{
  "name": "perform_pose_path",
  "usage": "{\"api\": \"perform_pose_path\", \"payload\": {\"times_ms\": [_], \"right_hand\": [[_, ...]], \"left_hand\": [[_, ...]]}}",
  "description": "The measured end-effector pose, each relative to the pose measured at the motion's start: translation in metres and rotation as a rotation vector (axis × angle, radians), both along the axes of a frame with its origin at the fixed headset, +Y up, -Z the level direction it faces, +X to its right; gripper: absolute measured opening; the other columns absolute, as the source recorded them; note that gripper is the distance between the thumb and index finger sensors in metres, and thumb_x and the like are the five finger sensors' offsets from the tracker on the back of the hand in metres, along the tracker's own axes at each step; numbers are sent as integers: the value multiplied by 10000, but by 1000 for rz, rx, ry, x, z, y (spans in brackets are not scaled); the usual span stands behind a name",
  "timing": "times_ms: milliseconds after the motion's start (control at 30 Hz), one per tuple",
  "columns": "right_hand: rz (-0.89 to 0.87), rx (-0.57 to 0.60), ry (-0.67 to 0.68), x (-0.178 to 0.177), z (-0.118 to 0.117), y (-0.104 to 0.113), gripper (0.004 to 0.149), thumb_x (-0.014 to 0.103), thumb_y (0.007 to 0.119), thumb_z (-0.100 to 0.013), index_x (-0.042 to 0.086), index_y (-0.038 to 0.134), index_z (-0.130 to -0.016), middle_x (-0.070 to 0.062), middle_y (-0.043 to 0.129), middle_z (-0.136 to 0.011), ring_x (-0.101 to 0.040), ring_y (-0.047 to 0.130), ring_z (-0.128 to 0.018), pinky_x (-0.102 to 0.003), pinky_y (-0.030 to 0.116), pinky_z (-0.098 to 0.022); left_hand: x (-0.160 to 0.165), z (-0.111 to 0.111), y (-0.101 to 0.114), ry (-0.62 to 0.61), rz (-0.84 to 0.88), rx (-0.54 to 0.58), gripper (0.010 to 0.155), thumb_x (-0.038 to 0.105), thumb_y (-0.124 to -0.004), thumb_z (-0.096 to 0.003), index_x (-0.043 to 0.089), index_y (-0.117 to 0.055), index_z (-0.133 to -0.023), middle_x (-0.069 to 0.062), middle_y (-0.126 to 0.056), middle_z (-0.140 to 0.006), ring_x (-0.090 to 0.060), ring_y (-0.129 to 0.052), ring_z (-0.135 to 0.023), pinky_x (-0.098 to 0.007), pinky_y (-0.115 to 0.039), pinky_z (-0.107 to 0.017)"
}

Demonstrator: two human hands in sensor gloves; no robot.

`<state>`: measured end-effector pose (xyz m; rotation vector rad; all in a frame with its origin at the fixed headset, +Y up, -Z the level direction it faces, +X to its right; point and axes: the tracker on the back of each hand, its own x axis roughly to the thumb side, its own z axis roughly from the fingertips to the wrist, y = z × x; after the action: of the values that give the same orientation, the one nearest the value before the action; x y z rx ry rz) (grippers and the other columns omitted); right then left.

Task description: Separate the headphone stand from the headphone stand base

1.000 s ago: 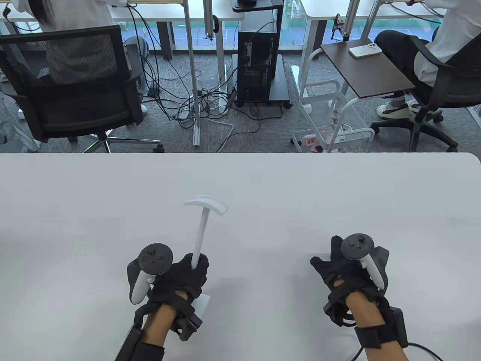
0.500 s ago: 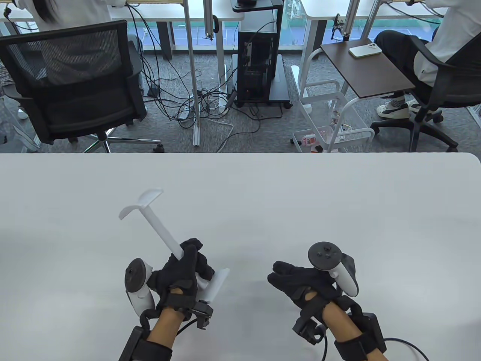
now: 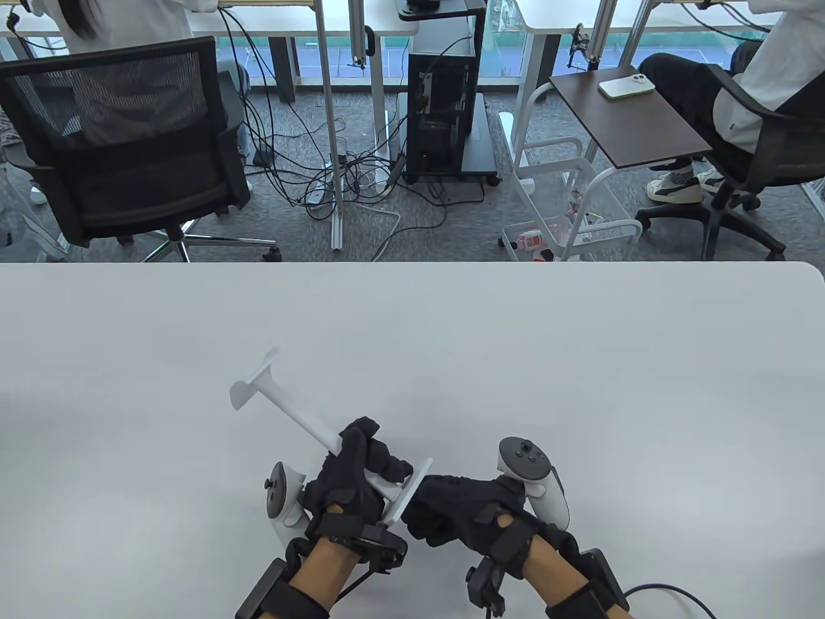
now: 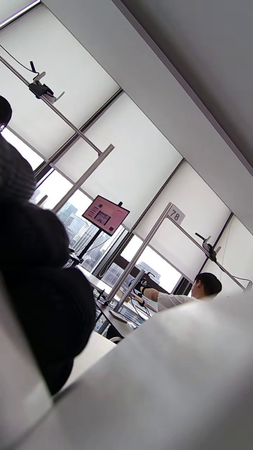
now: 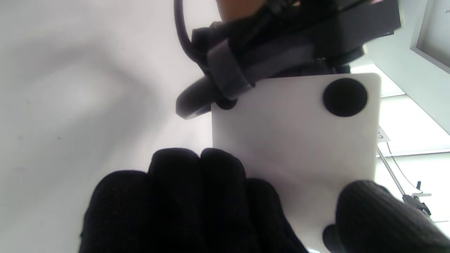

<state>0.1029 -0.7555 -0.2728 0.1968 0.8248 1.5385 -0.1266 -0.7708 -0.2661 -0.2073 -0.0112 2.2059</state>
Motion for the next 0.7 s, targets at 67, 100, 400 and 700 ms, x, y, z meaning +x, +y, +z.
{"api": "perform_pose_path", "payload": {"times_ms": [67, 100, 400, 700], "right_hand": [[-5, -2, -11, 2, -2, -1, 667, 554, 786, -388, 103, 658, -862, -213, 827, -828, -408, 866, -720, -573, 723, -517], [-3, -5, -19, 4, -2, -1, 670, 550, 787, -390, 105, 638, -868, -214, 815, -834, -407, 860, -724, -572, 720, -520], [-19, 6, -154, 26, -10, 2, 670, 555, 800, -391, 187, 543, -889, -188, 728, -841, -389, 840, -747, -561, 710, -545], [-51, 10, -125, 28, -11, 5, 747, 627, 767, -390, 158, 543, -927, -236, 677, -876, -444, 804, -786, -589, 693, -559]], "left_hand": [[2, 1, -4, -19, 14, -40, 486, 506, -672, -474, 282, -625, -902, 90, -917, -627, -224, -1032, -532, -459, -822, -589], [3, 0, -5, -35, 17, -51, 486, 511, -678, -474, 295, -627, -906, 78, -906, -671, -237, -1020, -587, -458, -800, -612], [11, 2, -10, -197, -182, -130, 515, 572, -724, -463, 335, -672, -917, -18, -716, -941, -285, -882, -855, -513, -733, -643], [9, 5, -11, -173, -223, -162, 529, 569, -712, -458, 333, -672, -930, -20, -789, -886, -267, -956, -774, -498, -781, -597]]}}
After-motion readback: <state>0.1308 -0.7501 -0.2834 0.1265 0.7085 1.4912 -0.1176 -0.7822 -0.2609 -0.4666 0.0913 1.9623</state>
